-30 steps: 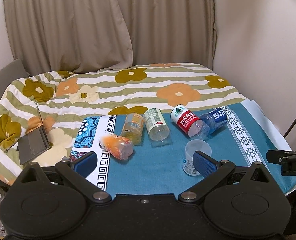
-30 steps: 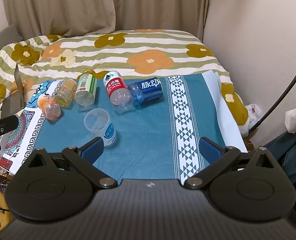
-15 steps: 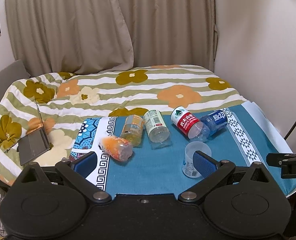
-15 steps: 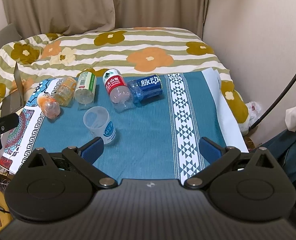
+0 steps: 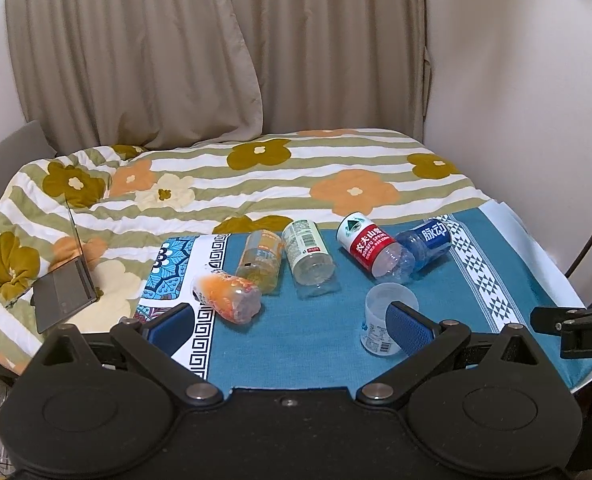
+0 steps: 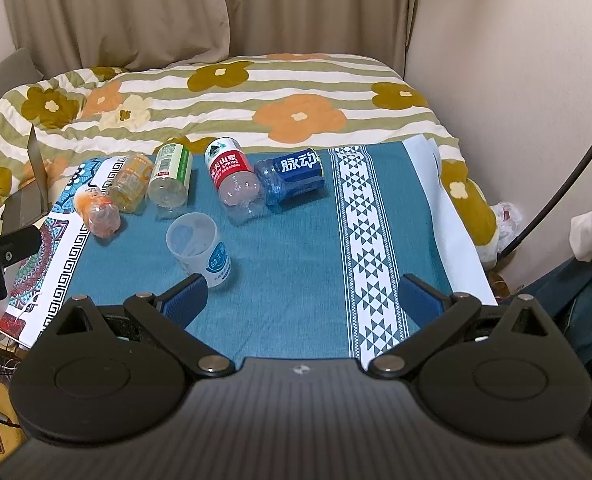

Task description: Flip cup upright

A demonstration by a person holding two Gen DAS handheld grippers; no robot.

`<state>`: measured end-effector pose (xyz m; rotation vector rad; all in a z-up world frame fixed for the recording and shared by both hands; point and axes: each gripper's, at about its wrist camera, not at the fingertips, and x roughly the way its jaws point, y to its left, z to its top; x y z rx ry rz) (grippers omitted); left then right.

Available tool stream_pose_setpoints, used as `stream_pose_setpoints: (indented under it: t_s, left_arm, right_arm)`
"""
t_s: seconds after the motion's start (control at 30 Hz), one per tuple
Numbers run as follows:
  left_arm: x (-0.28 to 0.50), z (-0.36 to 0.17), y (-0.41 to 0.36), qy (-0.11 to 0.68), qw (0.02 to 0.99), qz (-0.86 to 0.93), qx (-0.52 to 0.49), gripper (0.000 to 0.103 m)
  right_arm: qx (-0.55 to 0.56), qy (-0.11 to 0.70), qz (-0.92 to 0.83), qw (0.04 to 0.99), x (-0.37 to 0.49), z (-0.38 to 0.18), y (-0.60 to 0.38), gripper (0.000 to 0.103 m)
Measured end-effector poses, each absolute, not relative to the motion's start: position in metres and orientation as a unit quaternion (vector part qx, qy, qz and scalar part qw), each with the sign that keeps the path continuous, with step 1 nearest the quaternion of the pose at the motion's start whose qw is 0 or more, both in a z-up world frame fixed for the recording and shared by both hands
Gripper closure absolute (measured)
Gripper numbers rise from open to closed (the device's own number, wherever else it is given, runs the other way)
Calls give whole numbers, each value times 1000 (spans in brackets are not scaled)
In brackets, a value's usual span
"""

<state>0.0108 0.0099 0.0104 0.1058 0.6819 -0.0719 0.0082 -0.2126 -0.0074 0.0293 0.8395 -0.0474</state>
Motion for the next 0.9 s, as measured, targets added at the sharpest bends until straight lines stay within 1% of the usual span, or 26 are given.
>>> stream_pose_setpoints:
  t_s: [0.73,0.9]
  left_arm:
    - [17,11,12,336,940,-37,48,0]
    - [19,9,12,328,943,-26,59,0]
  right_arm:
    - [12,408,-21,913,9,-8,-209,0]
    - [19,410,19,912,17,-18,-205,0]
